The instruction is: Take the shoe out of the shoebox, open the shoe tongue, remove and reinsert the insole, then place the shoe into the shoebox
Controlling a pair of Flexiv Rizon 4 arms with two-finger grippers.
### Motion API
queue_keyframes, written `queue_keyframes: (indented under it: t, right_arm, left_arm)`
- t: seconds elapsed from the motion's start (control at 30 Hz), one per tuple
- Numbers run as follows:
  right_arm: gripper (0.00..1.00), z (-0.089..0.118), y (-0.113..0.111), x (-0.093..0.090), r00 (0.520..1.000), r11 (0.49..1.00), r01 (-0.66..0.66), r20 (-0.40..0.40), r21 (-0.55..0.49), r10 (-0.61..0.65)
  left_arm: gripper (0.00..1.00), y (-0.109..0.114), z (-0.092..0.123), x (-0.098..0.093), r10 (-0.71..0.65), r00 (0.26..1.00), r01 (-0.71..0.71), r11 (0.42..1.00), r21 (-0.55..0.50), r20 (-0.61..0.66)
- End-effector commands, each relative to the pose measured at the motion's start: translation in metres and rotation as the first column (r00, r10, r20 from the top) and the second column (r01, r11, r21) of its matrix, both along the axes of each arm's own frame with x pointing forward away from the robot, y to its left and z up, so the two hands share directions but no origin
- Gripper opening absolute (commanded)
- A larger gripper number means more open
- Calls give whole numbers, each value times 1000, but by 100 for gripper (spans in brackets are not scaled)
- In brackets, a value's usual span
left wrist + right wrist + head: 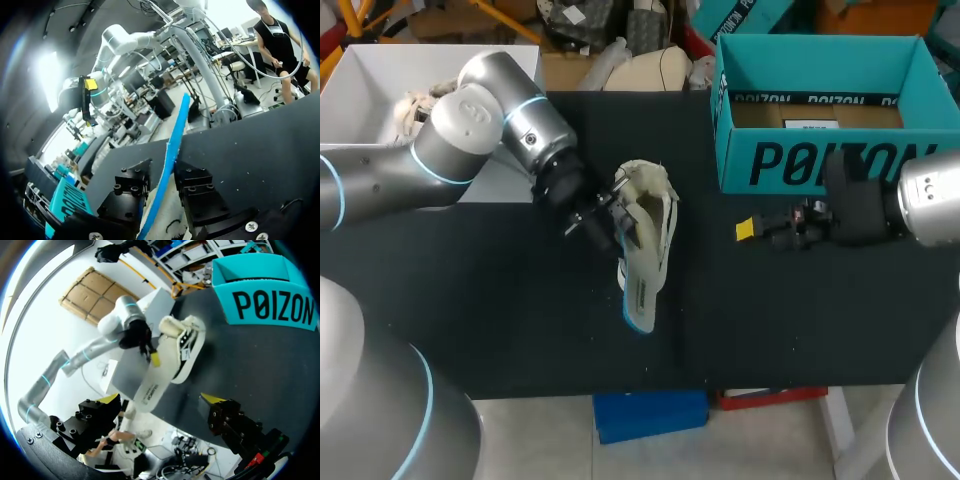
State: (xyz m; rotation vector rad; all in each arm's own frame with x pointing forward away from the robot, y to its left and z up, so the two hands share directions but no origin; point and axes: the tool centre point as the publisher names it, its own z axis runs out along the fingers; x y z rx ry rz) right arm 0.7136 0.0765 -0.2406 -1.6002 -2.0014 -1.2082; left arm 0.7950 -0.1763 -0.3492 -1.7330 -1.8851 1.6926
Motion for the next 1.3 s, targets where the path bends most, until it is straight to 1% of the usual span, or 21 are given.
queue_keyframes:
  t: [0.03, 0.07, 0.1, 0.13, 0.17, 0.27, 0.33, 0.37, 0.4, 0.43, 0.5, 0.67, 0.83, 0.97, 1.03, 1.13, 1.2, 1.3]
  right_arm:
    - [100, 1, 0, -1, 1000, 1000, 1, -2, -3, -1]
    - [100, 1, 0, -1, 1000, 1000, 1, -2, -3, -1]
    - [100, 1, 0, -1, 1000, 1000, 1, -2, -3, -1]
    - [100, 1, 0, -1, 1000, 1000, 1, -2, -3, -1]
    - [100, 1, 0, -1, 1000, 1000, 1, -2, -3, -1]
    - [100, 1, 0, -1, 1000, 1000, 1, -2, -3, -1]
    - [100, 1, 0, -1, 1000, 1000, 1, -2, -3, -1]
    - [100, 1, 0, -1, 1000, 1000, 1, -2, -3, -1]
    - [100, 1, 0, -1, 1000, 1000, 1, -2, -3, -1]
    - [100, 1, 0, -1, 1000, 1000, 1, -2, -3, -1]
    - [100, 1, 0, -1, 1000, 1000, 1, -2, -3, -1]
    - [100, 1, 0, -1, 1000, 1000, 1, -2, -3, -1]
    - [100, 1, 0, -1, 1000, 1000, 1, -2, -3, -1]
    - [100, 1, 0, -1, 1000, 1000, 1, -2, -3, -1]
    - [100, 0, -11, 4, 1000, 1000, 6, -20, 17, -5]
    - [100, 0, -22, 12, 999, 999, 11, -40, 49, -9]
    - [100, 1, -24, 18, 999, 998, 1, -47, 68, 2]
    - [100, 2, -22, 28, 999, 994, -27, -44, 102, 31]
  left_arm:
    - [25, -2, -2, 9, -10, 1000, 10, 1000, 10, 5]
    - [24, -2, -2, 9, -9, 1000, 9, 1000, 11, 6]
    - [27, -2, -2, 9, -13, 1000, 13, 1000, 16, 11]
    - [31, -2, -2, 10, -13, 1000, 13, 1000, 16, 12]
    - [38, -2, -2, 10, -16, 1000, 16, 1000, 17, 15]
    - [38, -2, -1, 8, -28, 999, 27, 999, 25, 32]
    - [44, -1, -1, 6, -29, 999, 28, 999, 26, 38]
    - [41, 0, -1, 4, -35, 998, 34, 999, 20, 44]
    - [7, 0, -1, 3, -29, 998, 29, 1000, 3, 48]
    - [0, 1, 0, 2, -32, 998, 32, 999, 2, 51]
    - [0, 2, -1, -1, -32, 997, 32, 999, -7, 65]
    - [0, 3, 2, -3, -35, 995, 41, 997, -69, 94]
    - [0, 2, 17, 0, -37, 988, 58, 989, -136, 153]
    - [0, 0, 34, 5, -41, 972, 95, 969, -227, 231]
    - [0, -1, 41, 5, -46, 965, 114, 960, -257, 257]
    - [0, -3, 53, 4, -58, 949, 156, 941, -300, 311]
    - [0, -5, 60, 4, -60, 937, 180, 927, -328, 344]
    - [0, -6, 70, 4, -63, 915, 218, 908, -358, 398]
